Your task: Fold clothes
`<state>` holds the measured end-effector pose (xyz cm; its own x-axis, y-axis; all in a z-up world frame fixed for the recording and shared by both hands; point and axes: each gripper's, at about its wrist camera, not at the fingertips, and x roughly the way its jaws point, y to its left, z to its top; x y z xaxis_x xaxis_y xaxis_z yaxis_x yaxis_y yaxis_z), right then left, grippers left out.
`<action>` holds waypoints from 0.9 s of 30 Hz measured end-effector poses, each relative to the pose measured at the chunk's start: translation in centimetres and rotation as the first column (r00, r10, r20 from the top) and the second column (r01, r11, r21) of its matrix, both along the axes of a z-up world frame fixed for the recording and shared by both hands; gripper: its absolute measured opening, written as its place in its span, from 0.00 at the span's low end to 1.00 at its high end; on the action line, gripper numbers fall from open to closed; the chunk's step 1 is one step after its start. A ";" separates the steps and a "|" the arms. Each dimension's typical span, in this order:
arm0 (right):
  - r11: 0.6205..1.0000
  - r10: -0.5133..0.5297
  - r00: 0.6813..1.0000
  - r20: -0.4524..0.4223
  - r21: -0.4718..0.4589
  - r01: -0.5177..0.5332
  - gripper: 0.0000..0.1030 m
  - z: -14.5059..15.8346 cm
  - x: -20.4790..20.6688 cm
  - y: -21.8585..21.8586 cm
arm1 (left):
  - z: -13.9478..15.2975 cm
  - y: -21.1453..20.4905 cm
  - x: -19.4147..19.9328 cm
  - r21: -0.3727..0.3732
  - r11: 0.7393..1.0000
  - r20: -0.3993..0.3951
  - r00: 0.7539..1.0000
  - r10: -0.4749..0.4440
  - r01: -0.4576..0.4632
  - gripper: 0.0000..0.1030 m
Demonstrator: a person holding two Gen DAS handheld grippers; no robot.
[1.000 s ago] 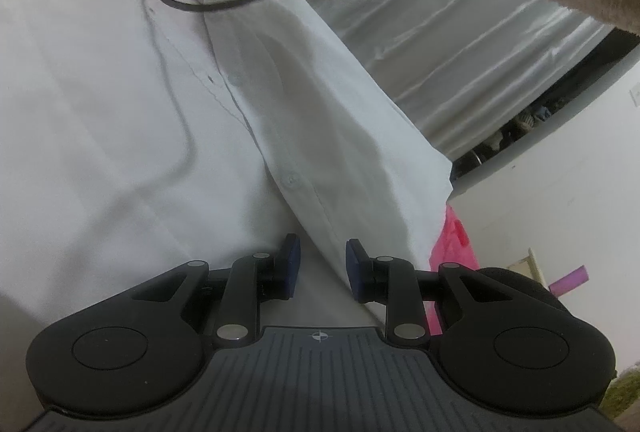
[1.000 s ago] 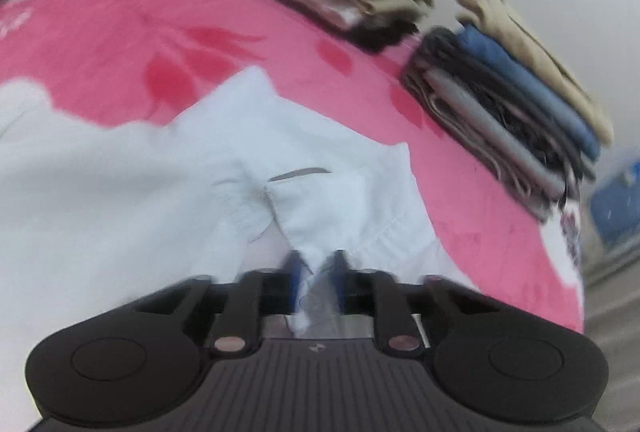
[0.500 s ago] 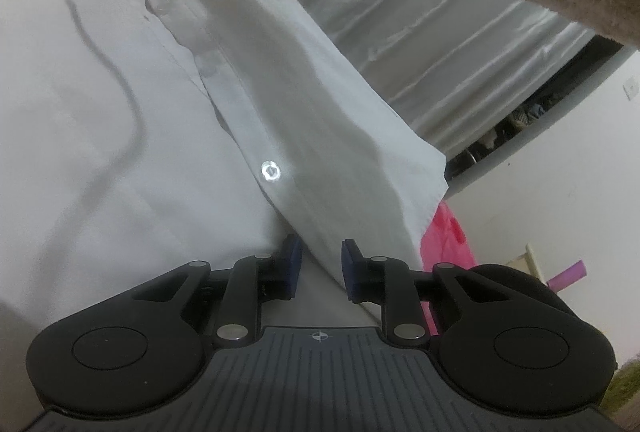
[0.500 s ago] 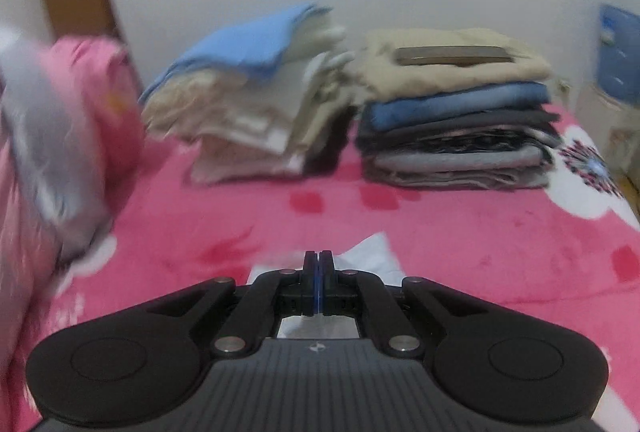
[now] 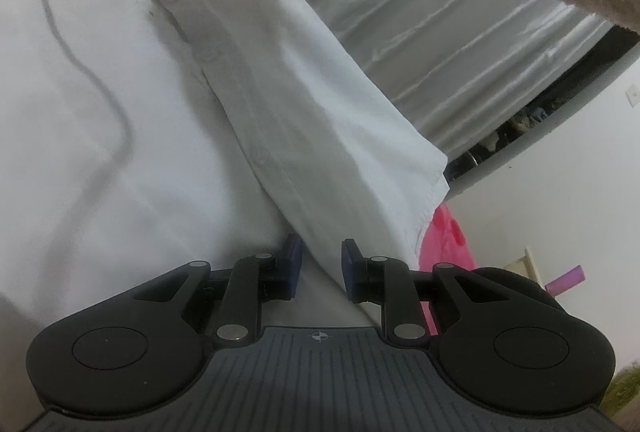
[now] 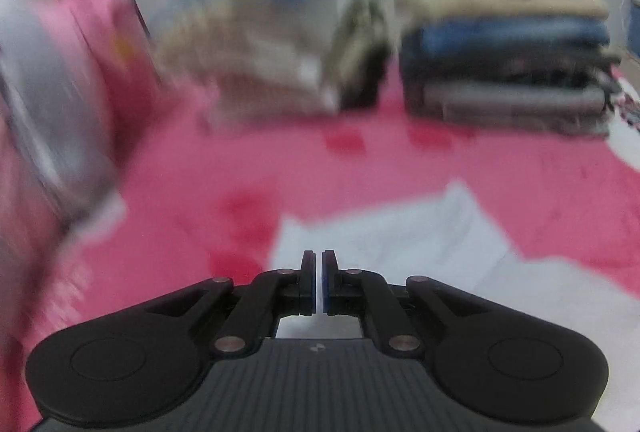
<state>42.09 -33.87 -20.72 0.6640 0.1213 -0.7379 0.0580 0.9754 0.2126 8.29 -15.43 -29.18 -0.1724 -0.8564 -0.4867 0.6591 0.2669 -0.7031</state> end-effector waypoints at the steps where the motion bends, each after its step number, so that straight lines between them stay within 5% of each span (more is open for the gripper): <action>1: 1.000 -0.004 1.000 -0.013 -0.007 0.004 0.05 -0.2 -0.2 0.0 | 0.1 0.1 0.0 0.003 1.000 -0.002 1.000 0.003 -0.003 0.21; 7: 0.987 -0.137 0.983 0.125 0.104 0.125 0.20 5.1 -7.6 -4.7 | 0.1 0.3 0.2 0.015 1.000 -0.025 1.000 0.013 -0.012 0.21; 13: 0.969 -0.238 0.957 0.167 0.113 0.222 0.28 9.9 -21.9 -8.6 | 0.5 0.4 0.0 0.025 0.998 -0.006 0.999 0.054 -0.053 0.15; 16: 0.959 -0.280 0.949 0.146 0.084 0.270 0.28 10.3 -29.3 -8.7 | 1.0 0.6 -0.3 0.024 0.996 0.018 0.996 0.083 -0.084 0.04; 21: 0.930 -0.366 0.925 0.100 0.065 0.361 0.29 10.5 -39.6 -8.6 | 2.0 1.0 -0.9 -0.012 0.996 0.017 0.996 0.086 -0.086 0.02; 27: 0.910 -0.402 0.916 -0.020 0.102 0.401 0.30 10.4 -46.7 -7.8 | 1.9 0.0 -1.8 0.074 0.996 -0.004 0.999 0.051 -0.051 0.03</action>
